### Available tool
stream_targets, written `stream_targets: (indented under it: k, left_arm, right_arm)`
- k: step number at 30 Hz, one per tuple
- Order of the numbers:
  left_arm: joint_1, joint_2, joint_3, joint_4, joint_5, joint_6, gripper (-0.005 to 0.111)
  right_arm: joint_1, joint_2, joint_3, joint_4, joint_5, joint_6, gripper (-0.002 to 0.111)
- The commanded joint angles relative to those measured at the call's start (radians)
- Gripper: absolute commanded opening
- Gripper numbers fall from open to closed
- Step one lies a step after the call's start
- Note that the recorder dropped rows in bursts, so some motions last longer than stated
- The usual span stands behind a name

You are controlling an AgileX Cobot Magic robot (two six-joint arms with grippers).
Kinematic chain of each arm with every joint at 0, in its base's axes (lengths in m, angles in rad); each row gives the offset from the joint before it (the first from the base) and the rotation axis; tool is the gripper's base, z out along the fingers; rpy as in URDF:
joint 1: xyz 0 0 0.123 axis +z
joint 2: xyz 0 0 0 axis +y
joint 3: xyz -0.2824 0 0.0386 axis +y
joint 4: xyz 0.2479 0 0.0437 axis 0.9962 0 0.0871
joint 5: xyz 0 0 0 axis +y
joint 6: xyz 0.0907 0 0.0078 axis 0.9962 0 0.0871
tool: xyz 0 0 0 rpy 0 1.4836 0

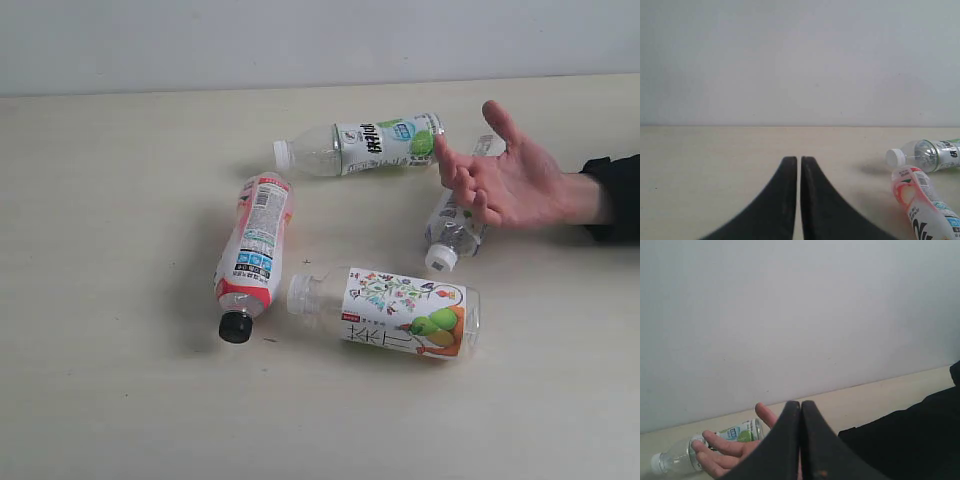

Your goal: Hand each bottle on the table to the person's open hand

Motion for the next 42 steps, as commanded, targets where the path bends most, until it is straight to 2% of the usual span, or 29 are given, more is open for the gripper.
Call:
stream_targets:
  k: [1,5,9,10,17,21,24,29,32,35,40,42]
  left_arm:
    - [0.002,-0.007,0.002,0.004,-0.002,0.001,0.005]
    - [0.002,-0.007,0.002,0.004,-0.002,0.001,0.005]
    - [0.002,-0.007,0.002,0.004,-0.002,0.001,0.005]
    - [0.002,-0.007,0.002,0.004,-0.002,0.001,0.005]
    - [0.002,-0.007,0.002,0.004,-0.002,0.001,0.005]
    - [0.002,-0.007,0.002,0.004,-0.002,0.001,0.005]
    - [0.002,-0.007,0.002,0.004,-0.002,0.001,0.005]
    - [0.002,-0.007,0.002,0.004,-0.002,0.001,0.005]
    - [0.002,-0.007,0.002,0.004,-0.002,0.001,0.005]
    - [0.002,-0.007,0.002,0.004,-0.002,0.001,0.005]
    - [0.002,-0.007,0.002,0.004,-0.002,0.001,0.005]
    - [0.002,-0.007,0.002,0.004,-0.002,0.001,0.005]
  right_arm:
    - [-0.007,-0.005,0.005,0.0,-0.012,-0.005,0.0]
    - [-0.007,-0.005,0.005,0.018,-0.099,0.0,0.0]
    - [-0.007,-0.005,0.005,0.263,-0.227,0.213,0.0]
    - [-0.007,-0.005,0.005,0.297,-0.342,0.243,0.0]
    - [-0.007,-0.005,0.005,0.295,-0.509,0.525,0.0]
    - [-0.007,0.039,-0.06,0.245,-0.479,0.434,0.0]
    - [-0.007,0.162,-0.208,0.062,-0.299,0.271,0.0]
    - [-0.005,0.42,-0.492,-0.187,0.07,0.248,0.0]
    - [-0.003,0.599,-0.667,-0.203,0.334,0.112,0.0]
    - [-0.003,0.764,-0.817,-0.055,0.535,-0.142,0.0]
    - [-0.003,1.049,-0.982,0.444,0.915,-0.717,0.0]
    - [0.039,1.141,-1.022,0.594,1.04,-0.902,0.002]
